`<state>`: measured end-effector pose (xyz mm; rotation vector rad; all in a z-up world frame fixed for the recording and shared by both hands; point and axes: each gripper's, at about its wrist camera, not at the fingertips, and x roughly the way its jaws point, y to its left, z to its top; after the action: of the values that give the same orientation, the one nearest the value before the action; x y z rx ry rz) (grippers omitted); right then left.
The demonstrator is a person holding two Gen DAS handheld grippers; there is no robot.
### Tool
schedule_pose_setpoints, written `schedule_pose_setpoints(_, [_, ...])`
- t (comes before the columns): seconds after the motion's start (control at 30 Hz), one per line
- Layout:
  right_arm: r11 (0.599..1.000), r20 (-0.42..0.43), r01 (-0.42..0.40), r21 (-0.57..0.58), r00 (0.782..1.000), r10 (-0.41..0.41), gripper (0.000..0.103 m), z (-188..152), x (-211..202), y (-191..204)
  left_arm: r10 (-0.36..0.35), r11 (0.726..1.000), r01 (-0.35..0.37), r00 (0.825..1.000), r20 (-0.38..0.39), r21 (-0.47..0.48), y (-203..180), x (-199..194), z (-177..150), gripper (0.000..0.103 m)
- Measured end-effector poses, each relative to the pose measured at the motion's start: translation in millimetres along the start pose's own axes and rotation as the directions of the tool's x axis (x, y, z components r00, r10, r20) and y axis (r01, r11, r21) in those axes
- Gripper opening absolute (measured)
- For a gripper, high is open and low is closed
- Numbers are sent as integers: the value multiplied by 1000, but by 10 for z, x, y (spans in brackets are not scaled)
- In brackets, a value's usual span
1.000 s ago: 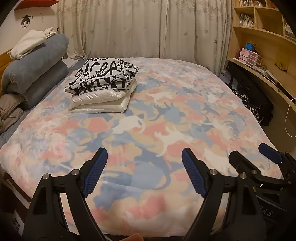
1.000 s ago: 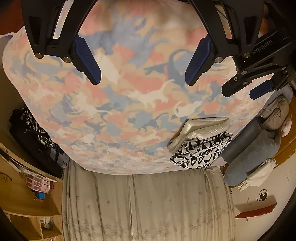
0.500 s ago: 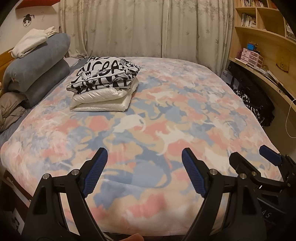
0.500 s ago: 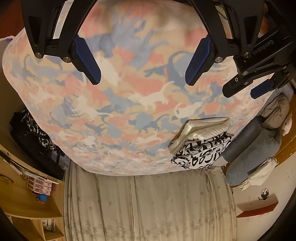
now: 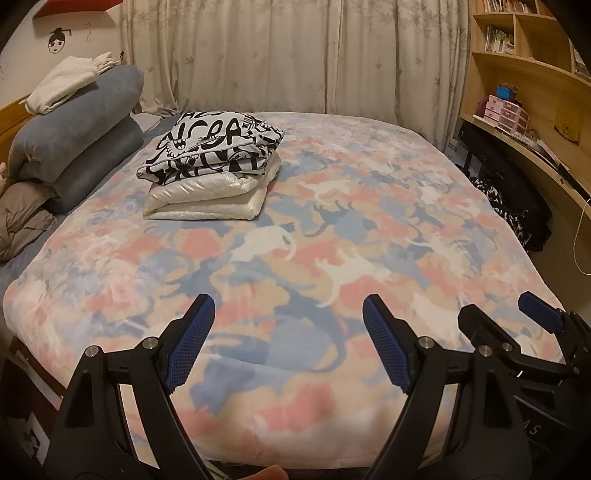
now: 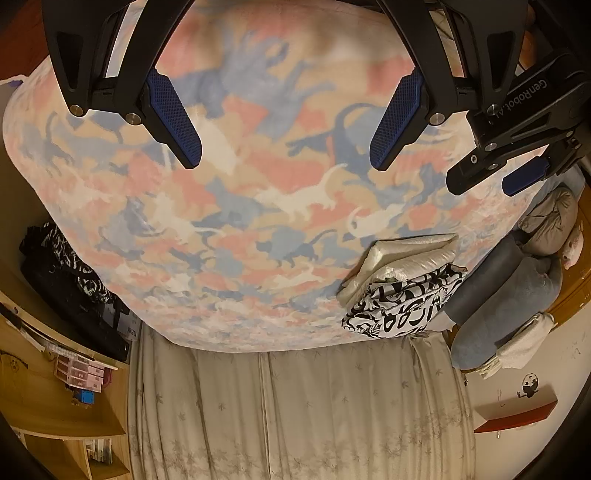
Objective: Fold large clothes
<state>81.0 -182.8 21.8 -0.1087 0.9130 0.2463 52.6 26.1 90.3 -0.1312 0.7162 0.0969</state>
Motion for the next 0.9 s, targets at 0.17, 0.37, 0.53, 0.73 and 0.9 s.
schedule_pose_setpoints(0.17, [1000,-7,6,7,1000,-6,94,-18,42,43,10,1000,-10,1000,-7,-4,2,-2,-32,81])
schedule_pose_setpoints(0.37, [1000,-16,6,12,1000,-6,93,-38,97,61,18,1000,-18,1000,-21,-2,-9,71,-33,81])
schedule_pose_setpoints(0.53, [1000,-18,6,13,1000,-6,93,-45,99,69,22,1000,-22,999,-27,-1,-24,137,-34,81])
schedule_pose_setpoints(0.73, [1000,-18,7,14,1000,-7,93,-49,129,65,26,1000,-26,999,-32,-2,-19,175,-54,81])
schedule_pose_setpoints(0.9, [1000,-19,7,14,1000,-7,93,-47,135,70,27,1000,-27,999,-34,-2,-21,191,-66,81])
